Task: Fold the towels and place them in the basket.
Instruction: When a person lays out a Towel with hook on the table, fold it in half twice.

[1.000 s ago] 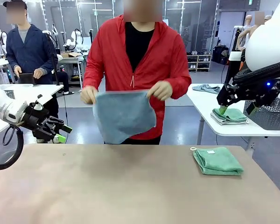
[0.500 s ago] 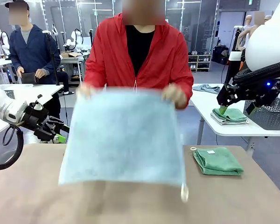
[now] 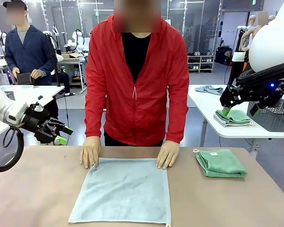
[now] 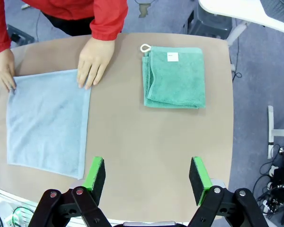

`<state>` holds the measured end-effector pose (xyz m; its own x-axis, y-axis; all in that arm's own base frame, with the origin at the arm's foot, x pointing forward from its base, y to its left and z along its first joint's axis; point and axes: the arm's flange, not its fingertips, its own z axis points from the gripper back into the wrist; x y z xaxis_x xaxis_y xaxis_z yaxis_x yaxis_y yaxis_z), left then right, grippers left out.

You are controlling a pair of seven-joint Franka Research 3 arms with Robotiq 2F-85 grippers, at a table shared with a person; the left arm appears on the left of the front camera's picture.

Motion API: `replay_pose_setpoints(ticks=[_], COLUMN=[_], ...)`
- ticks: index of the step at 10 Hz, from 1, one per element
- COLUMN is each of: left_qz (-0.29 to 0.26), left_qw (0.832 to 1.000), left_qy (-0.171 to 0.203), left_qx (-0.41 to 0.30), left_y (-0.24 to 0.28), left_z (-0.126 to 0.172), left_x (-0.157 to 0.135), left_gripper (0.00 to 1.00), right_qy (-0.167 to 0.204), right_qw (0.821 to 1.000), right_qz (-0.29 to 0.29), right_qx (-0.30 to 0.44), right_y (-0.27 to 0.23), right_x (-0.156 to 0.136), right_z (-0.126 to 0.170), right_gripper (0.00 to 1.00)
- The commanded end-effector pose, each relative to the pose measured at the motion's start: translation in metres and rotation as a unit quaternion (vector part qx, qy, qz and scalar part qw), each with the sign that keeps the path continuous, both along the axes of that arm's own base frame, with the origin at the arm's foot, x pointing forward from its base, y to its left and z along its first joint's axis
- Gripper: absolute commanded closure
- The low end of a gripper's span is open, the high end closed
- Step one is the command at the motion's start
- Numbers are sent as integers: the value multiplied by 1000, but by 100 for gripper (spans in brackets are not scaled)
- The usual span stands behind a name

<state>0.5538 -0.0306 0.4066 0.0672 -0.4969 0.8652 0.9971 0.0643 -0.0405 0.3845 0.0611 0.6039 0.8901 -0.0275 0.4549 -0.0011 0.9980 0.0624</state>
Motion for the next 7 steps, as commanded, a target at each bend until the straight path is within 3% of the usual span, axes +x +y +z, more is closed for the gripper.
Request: replay_pose_setpoints(ticks=[1,7], left_qz=[1,1], left_qw=[1000,1000], left_qy=[-2,-2], left_qx=[-3,-3], left_y=[0,0], left_z=[2,2], left_x=[-1,-1], left_gripper=[4,4], right_qy=[2,2], right_qw=[1000,1000], right_qz=[-10,-10], right_qx=[5,5], right_y=[5,5], right_x=[-2,-2], right_z=[-1,-1], right_gripper=[11,11])
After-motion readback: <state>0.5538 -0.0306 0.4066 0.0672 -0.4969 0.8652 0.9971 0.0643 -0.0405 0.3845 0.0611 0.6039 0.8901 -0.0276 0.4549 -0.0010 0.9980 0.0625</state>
